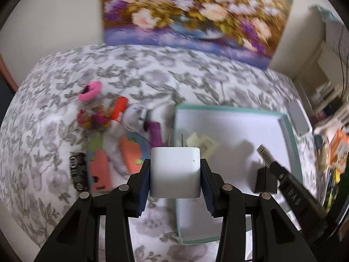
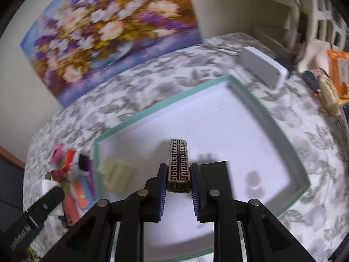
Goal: Organize rigid objects
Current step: 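Carry the white charger and gold strip into the tray and release both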
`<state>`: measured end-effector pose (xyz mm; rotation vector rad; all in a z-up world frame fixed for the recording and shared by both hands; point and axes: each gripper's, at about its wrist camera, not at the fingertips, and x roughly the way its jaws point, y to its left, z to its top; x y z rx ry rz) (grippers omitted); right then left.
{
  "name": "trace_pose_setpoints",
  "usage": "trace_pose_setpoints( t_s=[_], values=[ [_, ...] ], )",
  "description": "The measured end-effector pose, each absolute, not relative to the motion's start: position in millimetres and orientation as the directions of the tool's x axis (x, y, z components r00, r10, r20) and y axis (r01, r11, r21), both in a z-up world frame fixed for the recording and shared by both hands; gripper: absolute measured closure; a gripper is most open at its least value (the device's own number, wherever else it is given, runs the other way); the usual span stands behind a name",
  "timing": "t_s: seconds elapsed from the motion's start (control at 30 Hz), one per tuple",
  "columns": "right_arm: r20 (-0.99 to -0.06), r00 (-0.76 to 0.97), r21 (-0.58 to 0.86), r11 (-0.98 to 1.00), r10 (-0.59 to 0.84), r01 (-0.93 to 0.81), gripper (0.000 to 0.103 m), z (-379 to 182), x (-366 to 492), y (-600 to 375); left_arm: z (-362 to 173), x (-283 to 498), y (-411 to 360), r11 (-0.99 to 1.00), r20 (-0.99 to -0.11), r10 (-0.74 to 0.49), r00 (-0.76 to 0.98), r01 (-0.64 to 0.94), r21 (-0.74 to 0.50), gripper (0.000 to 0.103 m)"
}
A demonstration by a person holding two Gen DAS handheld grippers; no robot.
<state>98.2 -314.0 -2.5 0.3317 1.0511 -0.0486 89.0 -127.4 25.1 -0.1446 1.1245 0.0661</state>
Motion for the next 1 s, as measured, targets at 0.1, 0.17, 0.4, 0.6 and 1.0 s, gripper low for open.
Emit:
trace_pose_setpoints(
  t_s=[0.1, 0.17, 0.4, 0.6, 1.0],
  values=[
    [-0.863, 0.498, 0.229, 0.945, 0.085, 0.235, 0.081, -6, 98, -331, 15, 91, -140, 0.992, -0.916, -0.037, 0.399, -0.098, -0.083, 0.059],
    [-0.865, 0.499, 0.213, 0.943, 0.061, 0.255, 0.081, -8, 98, -341, 8, 93, -147, 0.992, -0.924, -0.051, 0.378, -0.084, -0.089, 0.059],
    [-0.874, 0.485, 0.179, 0.933, 0.006, 0.311, 0.081, -17, 97, -367, -12, 98, -162, 0.996, -0.944, -0.049, 0.325, -0.05, -0.069, 0.059],
    [-0.872, 0.488, 0.153, 0.932, -0.029, 0.329, 0.081, -18, 94, -376, -23, 101, -168, 0.997, -0.955, -0.05, 0.294, -0.039, -0.064, 0.059],
    [-0.918, 0.397, 0.143, 0.933, 0.0, 0.331, 0.081, -42, 98, -373, -27, 100, -178, 0.999, -0.959, -0.029, 0.28, -0.004, -0.032, 0.059]
  ],
)
